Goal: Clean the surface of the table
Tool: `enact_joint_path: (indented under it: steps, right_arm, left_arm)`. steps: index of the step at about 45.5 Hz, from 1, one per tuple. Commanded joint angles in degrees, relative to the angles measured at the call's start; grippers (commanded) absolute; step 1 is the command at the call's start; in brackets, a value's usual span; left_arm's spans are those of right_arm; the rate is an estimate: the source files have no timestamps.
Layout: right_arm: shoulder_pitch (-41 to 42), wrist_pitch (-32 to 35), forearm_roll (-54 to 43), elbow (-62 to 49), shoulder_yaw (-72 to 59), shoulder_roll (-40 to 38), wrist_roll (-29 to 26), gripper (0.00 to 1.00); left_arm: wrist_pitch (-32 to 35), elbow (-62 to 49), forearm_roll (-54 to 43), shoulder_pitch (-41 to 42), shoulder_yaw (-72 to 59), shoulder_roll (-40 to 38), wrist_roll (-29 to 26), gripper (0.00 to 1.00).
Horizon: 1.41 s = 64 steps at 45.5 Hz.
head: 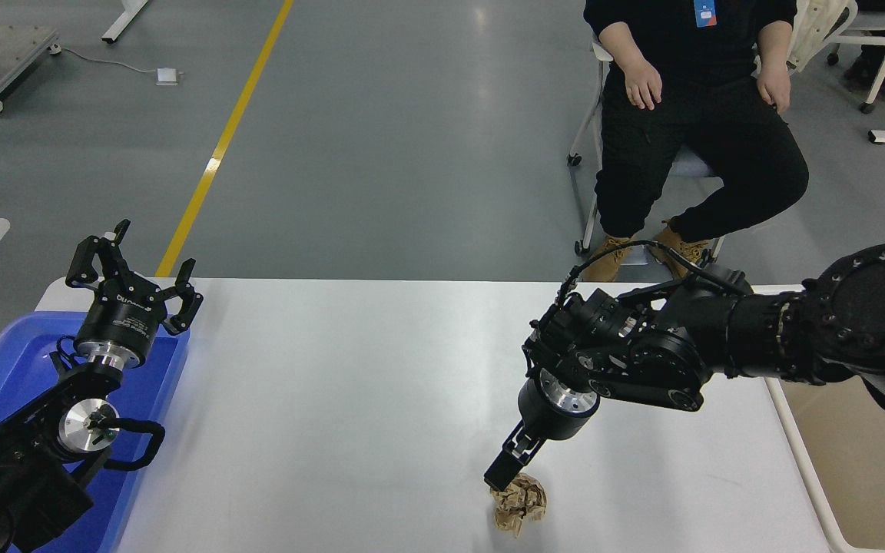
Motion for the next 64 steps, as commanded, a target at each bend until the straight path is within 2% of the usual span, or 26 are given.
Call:
enact_joint_path:
  steps: [1, 12, 29, 52, 60, 64]
  right_arm:
    - [-1.11, -0.44, -0.12, 1.95, 0.55, -2.00, -0.01, 0.99]
    - [-2.07, -1.06, 0.15, 1.43, 0.90, -3.76, -0.01, 0.99]
    - [-5.41, -6.24, 0.32, -1.03, 0.73, -4.02, -0.63, 0.99]
    - [-9.02, -6.95, 0.23, -2.62, 0.82, -4.02, -0.37, 0.97]
    - [-9.54, -8.53, 0.06, -2.70, 0.73, -4.02, -0.10, 0.83]
    - [-10.24, -9.50, 0.06, -3.14, 0.73, -4.02, -0.10, 0.83]
  left_arm:
    - [0.00, -0.01, 0.00, 0.00, 0.00, 0.01, 0.00, 1.00]
    - [0.00, -0.01, 0.00, 0.00, 0.00, 0.01, 0.00, 1.00]
    - [0.00, -0.01, 0.00, 0.00, 0.00, 0.01, 0.00, 1.00]
    - [0.00, -0.01, 0.00, 0.00, 0.00, -0.08, 0.00, 1.00]
    - [0.00, 0.00, 0.00, 0.00, 0.00, 0.01, 0.00, 1.00]
    - [0.00, -0.01, 0.00, 0.00, 0.00, -0.08, 0.00, 1.00]
